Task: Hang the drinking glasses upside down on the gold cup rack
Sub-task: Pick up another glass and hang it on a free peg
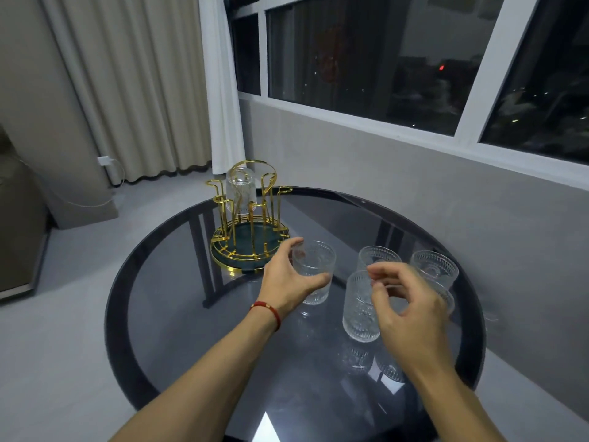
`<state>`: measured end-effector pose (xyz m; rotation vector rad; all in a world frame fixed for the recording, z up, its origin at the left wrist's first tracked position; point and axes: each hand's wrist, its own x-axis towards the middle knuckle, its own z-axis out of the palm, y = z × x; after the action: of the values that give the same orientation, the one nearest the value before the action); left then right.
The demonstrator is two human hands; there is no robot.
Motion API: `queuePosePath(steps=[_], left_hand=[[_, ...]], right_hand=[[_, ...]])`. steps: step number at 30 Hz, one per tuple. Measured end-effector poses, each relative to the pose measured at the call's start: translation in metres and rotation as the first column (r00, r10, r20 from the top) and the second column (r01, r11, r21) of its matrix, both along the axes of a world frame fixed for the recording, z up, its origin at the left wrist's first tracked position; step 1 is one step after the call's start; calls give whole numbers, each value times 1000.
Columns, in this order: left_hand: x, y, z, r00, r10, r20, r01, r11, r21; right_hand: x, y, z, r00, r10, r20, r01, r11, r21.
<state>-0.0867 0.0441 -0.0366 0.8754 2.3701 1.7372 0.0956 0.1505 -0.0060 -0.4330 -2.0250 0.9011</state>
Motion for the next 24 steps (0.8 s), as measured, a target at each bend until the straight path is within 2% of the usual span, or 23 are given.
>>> queuePosePath(steps=[1, 3, 5, 6, 7, 9, 11, 12, 13, 15, 16, 17, 19, 20, 22, 24], left_hand=[[-1, -8, 4, 1000, 19, -16, -18, 999, 28], [-2, -22, 13, 996, 69, -51, -64, 994, 85], [-3, -40, 21, 986, 146, -75, -133, 979, 157], [-3, -48, 23, 982, 175, -71, -157, 966, 204], [-2, -55, 24, 980, 194, -54, -175, 952, 253], [0, -65, 24, 977, 212, -1, -199, 920, 338], [0, -69, 23, 978, 207, 39, -205, 896, 395], [0, -70, 23, 978, 203, 45, -204, 890, 408], [0, -71, 22, 979, 196, 53, -200, 888, 415], [-4, -72, 20, 985, 157, 66, -170, 890, 423], [-4, -73, 18, 988, 145, 45, -150, 897, 415], [-7, -75, 15, 990, 142, 9, -133, 908, 396], [-12, -77, 8, 991, 133, -28, -116, 935, 335], [-16, -79, 4, 993, 114, -3, -108, 946, 306], [-29, -83, -7, 995, 78, 68, -94, 961, 261], [-44, -84, -20, 994, 105, 7, -105, 989, 107]], right_hand=[[-2, -4, 1, 999, 51, 3, -51, 998, -35], [-3, -16, 5, 964, 265, -34, -267, 948, -173], [-9, -32, 7, 857, 502, -113, -512, 809, -289], [-14, -40, 4, 817, 563, -127, -567, 742, -357], [-20, -48, -1, 810, 570, -136, -565, 699, -439], [-38, -64, -12, 873, 464, -147, -448, 648, -616], [-59, -73, -20, 929, 358, -94, -311, 617, -723], [-70, -74, -21, 934, 343, -100, -293, 575, -764], [-80, -73, -20, 921, 360, -150, -326, 498, -804], [-96, -71, -19, 853, 417, -315, -448, 273, -852], [-100, -70, -18, 814, 436, -383, -498, 185, -847], [-103, -70, -18, 789, 446, -423, -528, 137, -838], [-107, -68, -22, 819, 405, -408, -505, 167, -847], [-107, -68, -23, 849, 367, -380, -478, 227, -849], [-105, -70, -19, 907, 289, -305, -407, 425, -808], [-104, -66, -7, 944, 204, -259, -329, 629, -704]])
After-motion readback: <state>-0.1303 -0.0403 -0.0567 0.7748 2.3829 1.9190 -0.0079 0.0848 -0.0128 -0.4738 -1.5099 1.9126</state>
